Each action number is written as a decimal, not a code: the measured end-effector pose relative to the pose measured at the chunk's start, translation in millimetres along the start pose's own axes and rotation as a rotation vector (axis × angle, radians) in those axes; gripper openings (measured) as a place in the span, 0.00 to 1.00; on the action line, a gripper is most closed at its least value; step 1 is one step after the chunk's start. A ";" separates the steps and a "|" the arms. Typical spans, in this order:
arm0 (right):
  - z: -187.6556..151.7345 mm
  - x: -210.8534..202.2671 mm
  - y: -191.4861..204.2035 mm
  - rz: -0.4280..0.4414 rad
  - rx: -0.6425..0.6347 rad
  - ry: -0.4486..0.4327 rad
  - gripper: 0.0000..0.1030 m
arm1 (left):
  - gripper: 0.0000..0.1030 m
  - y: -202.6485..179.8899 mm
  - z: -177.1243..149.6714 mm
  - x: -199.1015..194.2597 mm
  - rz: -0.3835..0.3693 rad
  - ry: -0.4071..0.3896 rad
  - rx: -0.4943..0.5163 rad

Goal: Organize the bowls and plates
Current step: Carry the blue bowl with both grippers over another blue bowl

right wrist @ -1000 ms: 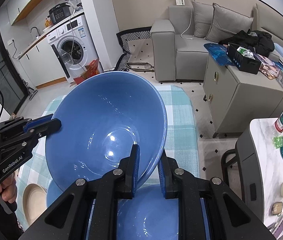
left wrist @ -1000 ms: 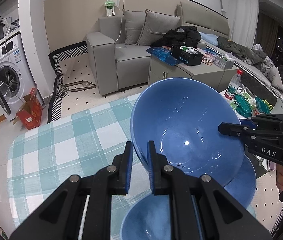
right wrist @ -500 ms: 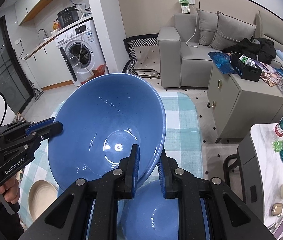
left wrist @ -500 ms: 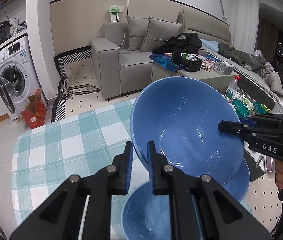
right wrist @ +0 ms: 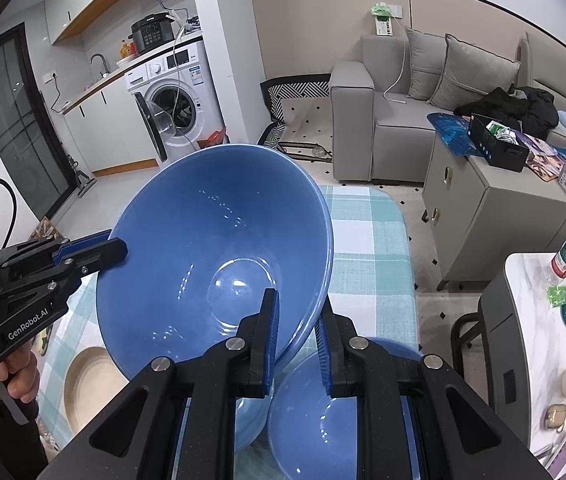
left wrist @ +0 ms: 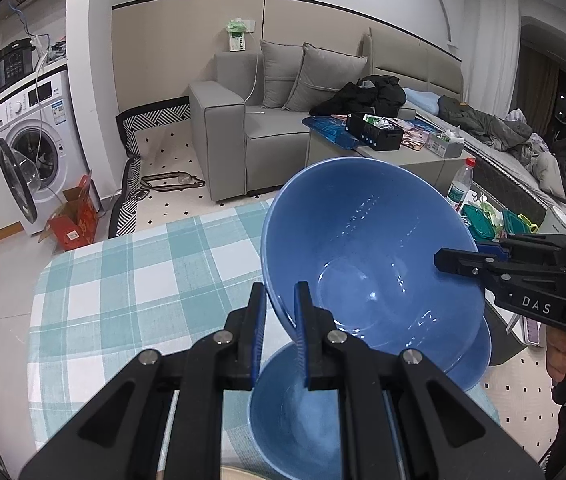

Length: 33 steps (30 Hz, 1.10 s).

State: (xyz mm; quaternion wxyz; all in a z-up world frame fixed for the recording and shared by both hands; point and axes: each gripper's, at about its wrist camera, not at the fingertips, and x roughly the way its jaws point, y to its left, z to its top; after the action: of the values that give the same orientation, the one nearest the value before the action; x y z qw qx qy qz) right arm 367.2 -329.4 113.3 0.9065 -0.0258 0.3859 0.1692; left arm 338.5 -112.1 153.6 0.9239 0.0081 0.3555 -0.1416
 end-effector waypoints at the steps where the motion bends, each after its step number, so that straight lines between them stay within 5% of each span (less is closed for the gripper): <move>1: -1.6 -0.1 2.1 0.001 -0.001 0.000 0.17 | 0.11 0.7 -2.1 -1.7 0.000 -0.002 -0.003; 33: -30.4 7.1 23.9 0.020 -0.030 0.034 0.17 | 0.11 5.5 -41.1 -26.0 0.011 0.014 -0.019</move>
State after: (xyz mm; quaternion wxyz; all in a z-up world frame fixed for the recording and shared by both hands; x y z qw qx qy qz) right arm 343.0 -310.3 89.0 0.8975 -0.0382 0.3991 0.1837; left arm 294.7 -95.4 139.5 0.9222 0.0022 0.3632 -0.1329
